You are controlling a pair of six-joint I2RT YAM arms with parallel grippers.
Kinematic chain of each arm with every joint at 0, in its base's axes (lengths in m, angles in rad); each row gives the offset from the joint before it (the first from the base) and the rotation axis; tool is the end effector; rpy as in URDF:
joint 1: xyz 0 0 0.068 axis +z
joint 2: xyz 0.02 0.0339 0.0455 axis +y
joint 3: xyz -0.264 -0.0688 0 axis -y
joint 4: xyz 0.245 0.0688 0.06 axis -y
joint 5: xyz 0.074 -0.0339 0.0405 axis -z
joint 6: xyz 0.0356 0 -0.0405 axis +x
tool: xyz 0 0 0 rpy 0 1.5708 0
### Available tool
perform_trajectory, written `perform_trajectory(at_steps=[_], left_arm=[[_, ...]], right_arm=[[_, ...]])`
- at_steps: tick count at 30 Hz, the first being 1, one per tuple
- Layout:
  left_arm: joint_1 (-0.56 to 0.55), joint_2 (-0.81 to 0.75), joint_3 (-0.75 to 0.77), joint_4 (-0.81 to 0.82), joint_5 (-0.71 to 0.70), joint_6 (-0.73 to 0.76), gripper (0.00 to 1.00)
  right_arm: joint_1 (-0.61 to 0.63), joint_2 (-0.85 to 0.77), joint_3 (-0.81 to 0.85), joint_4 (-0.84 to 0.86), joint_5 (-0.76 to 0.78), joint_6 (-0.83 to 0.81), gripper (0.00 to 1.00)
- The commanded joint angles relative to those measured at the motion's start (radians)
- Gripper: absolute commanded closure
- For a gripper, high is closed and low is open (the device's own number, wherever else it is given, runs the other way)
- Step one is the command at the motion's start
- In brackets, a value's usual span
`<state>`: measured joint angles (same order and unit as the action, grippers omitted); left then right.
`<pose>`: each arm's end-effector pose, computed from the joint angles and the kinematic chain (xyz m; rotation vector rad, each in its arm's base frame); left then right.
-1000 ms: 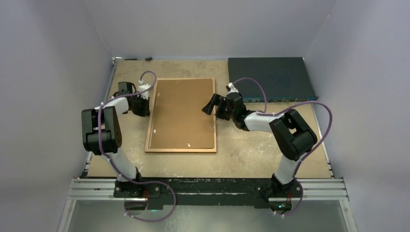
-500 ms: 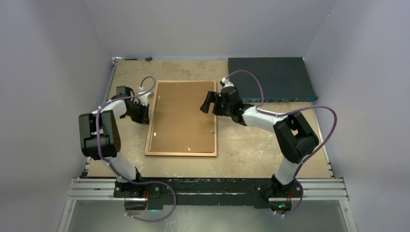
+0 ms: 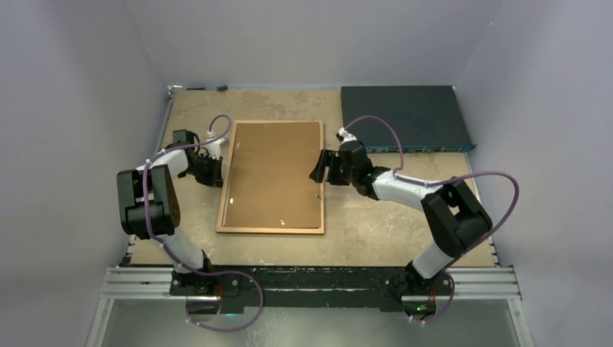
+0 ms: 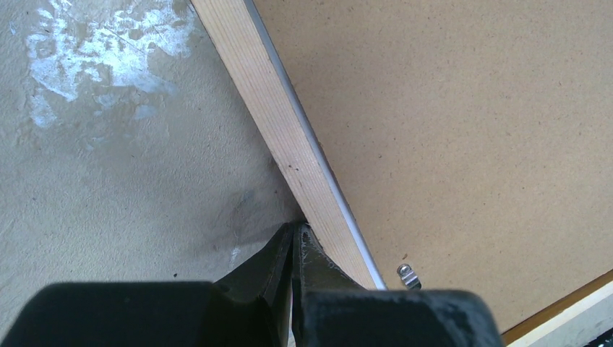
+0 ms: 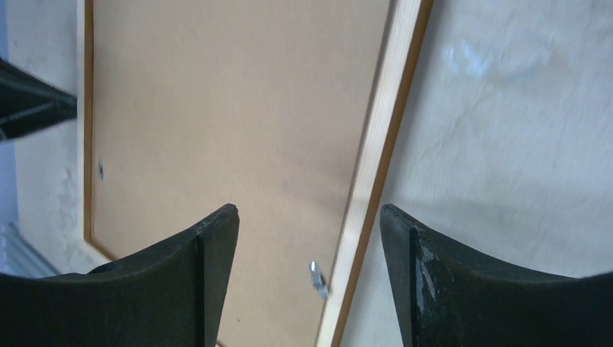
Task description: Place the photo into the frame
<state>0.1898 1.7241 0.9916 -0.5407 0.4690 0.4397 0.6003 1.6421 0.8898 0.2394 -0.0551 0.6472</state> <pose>0.3110 0.0434 0.1541 0.4287 2.6441 -0.4839 0.2911 0.2017 0.1995 0.0161 2.1880 0.7958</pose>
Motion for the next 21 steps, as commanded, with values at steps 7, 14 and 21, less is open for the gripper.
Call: perform_trajectory(at_steps=[7,14,21], left_arm=[[0.008,0.033,-0.034,-0.042,-0.025,0.033,1.00],[0.008,0.036,-0.039,-0.039,-0.024,0.032,1.00],[0.008,0.036,-0.031,-0.041,-0.020,0.030,1.00]], right_arm=[[0.033,-0.173,-0.136,-0.004,-0.113,0.081,0.38],[0.046,-0.135,-0.165,0.032,-0.158,0.112,0.46],[0.053,-0.105,-0.174,0.041,-0.175,0.122,0.46]])
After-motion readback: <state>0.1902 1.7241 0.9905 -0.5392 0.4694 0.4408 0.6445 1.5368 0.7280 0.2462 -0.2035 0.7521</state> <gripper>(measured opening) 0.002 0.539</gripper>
